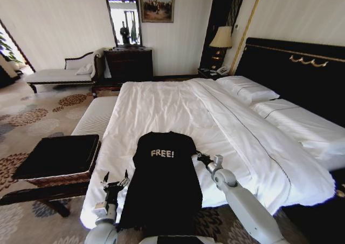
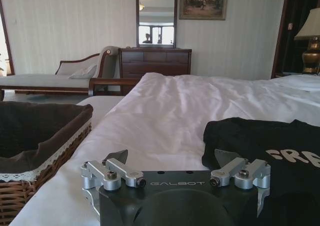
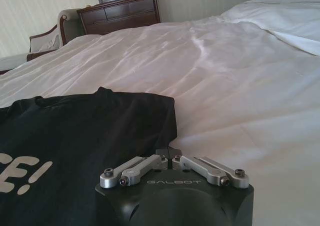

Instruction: Fold the clothes on the bed and place them into the basket.

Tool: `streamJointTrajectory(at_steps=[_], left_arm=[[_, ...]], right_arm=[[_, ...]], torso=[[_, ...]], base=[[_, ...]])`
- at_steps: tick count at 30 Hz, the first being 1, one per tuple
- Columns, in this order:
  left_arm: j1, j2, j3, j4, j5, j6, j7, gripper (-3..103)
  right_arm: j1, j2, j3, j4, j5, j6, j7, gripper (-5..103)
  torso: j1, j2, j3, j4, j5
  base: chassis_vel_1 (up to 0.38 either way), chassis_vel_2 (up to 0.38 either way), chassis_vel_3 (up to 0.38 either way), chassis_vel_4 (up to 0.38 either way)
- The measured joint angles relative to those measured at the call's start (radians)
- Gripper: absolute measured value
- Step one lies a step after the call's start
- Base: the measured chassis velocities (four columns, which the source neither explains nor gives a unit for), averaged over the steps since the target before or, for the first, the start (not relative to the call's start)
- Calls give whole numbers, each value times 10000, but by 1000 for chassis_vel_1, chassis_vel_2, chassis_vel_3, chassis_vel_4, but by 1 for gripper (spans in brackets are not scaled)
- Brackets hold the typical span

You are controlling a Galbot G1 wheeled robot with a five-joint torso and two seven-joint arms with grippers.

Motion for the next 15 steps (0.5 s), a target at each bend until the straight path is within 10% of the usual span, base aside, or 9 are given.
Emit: streamJointTrajectory(at_steps=[15], left_arm=[[-42, -40, 31, -2, 21, -19, -5, 99]], right_arm=[[310, -533, 576, 369, 779, -252, 174, 0]], torso=[[1, 0, 0, 1, -3]], base=[[0, 0, 0, 0]])
